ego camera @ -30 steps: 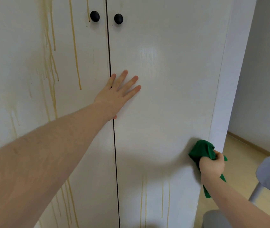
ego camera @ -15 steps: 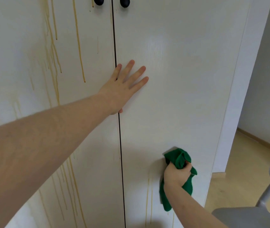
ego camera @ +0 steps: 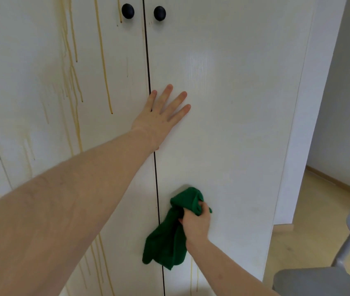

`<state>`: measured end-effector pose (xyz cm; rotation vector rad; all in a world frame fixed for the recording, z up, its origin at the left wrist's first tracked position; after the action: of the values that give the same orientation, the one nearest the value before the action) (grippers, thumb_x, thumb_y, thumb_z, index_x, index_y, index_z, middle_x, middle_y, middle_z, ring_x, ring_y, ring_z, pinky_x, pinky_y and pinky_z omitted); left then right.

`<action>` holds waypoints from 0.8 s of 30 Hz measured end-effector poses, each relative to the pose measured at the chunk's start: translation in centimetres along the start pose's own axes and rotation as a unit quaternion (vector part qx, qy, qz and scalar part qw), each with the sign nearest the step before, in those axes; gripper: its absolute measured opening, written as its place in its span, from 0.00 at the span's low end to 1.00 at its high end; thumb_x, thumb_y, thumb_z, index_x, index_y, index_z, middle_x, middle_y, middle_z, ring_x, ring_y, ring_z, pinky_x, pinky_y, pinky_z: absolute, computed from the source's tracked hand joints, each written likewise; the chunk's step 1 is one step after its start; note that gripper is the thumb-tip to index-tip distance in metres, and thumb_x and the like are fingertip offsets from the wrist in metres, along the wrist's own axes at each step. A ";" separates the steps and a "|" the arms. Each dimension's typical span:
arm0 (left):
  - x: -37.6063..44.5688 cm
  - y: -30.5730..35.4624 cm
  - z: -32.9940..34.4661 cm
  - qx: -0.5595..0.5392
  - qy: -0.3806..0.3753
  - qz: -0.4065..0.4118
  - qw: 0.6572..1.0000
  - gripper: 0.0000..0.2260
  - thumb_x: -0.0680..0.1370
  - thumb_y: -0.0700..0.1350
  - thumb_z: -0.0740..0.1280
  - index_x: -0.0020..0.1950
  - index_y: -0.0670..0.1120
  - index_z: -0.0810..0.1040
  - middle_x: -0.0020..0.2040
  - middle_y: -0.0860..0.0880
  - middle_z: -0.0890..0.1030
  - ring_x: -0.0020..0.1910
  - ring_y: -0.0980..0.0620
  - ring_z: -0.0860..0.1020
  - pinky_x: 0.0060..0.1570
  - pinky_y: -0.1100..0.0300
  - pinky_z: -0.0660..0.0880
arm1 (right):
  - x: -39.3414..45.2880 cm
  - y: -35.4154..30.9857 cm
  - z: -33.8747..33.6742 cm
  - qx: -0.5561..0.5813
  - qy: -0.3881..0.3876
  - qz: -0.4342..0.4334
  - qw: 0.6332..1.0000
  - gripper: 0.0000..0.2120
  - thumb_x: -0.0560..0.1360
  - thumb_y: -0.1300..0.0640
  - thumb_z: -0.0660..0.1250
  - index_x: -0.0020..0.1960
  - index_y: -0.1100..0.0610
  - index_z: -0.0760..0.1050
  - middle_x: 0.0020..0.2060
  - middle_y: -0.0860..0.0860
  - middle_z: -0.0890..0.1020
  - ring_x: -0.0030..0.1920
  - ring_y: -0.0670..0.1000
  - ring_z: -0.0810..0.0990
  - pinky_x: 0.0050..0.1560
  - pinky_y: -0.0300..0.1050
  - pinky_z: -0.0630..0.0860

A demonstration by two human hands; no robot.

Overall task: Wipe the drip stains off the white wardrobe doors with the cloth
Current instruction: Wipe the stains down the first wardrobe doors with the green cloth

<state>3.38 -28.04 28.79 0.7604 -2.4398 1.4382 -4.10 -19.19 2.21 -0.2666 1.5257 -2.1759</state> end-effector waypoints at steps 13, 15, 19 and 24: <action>0.0 0.4 0.2 -0.004 0.003 -0.008 1.000 0.57 0.75 0.45 0.73 0.76 0.45 0.23 0.75 0.40 0.22 0.76 0.31 0.30 0.76 0.33 0.43 | 5.6 -9.0 -16.4 -0.077 0.273 -0.074 0.956 0.14 0.78 0.63 0.63 0.60 0.49 0.76 0.53 0.54 0.80 0.57 0.61 0.78 0.65 0.60 0.75; 0.0 0.6 0.1 -0.006 -0.001 -0.009 1.000 0.57 0.75 0.45 0.73 0.77 0.45 0.23 0.75 0.40 0.22 0.76 0.30 0.30 0.76 0.33 0.42 | 6.2 -8.4 -16.7 -0.072 0.271 -0.050 0.959 0.19 0.78 0.64 0.62 0.65 0.49 0.77 0.56 0.55 0.80 0.56 0.59 0.76 0.64 0.58 0.75; 0.1 0.7 0.2 -0.008 0.003 -0.010 1.000 0.57 0.75 0.45 0.73 0.77 0.45 0.24 0.75 0.40 0.22 0.76 0.30 0.30 0.76 0.33 0.44 | 6.5 -6.2 -15.5 -0.089 0.255 -0.043 0.962 0.17 0.79 0.65 0.62 0.64 0.52 0.76 0.53 0.56 0.79 0.52 0.58 0.74 0.55 0.53 0.73; 0.0 0.7 0.4 -0.011 0.018 -0.007 1.000 0.56 0.75 0.45 0.73 0.77 0.45 0.25 0.76 0.40 0.24 0.77 0.30 0.31 0.76 0.33 0.46 | 5.7 -2.4 -12.6 -0.097 0.255 -0.032 0.961 0.11 0.78 0.62 0.65 0.59 0.53 0.75 0.55 0.58 0.80 0.53 0.62 0.76 0.58 0.58 0.75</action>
<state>2.99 -28.11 28.03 0.7382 -2.4145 1.4050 -14.94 -10.71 -0.79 0.2095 2.0353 -2.2569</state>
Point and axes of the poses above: each hand's wrist, its own x-axis towards the middle knuckle, its own z-axis out of the palm, y = z × x, the point moved 2 cm from there along x, towards the middle knuckle
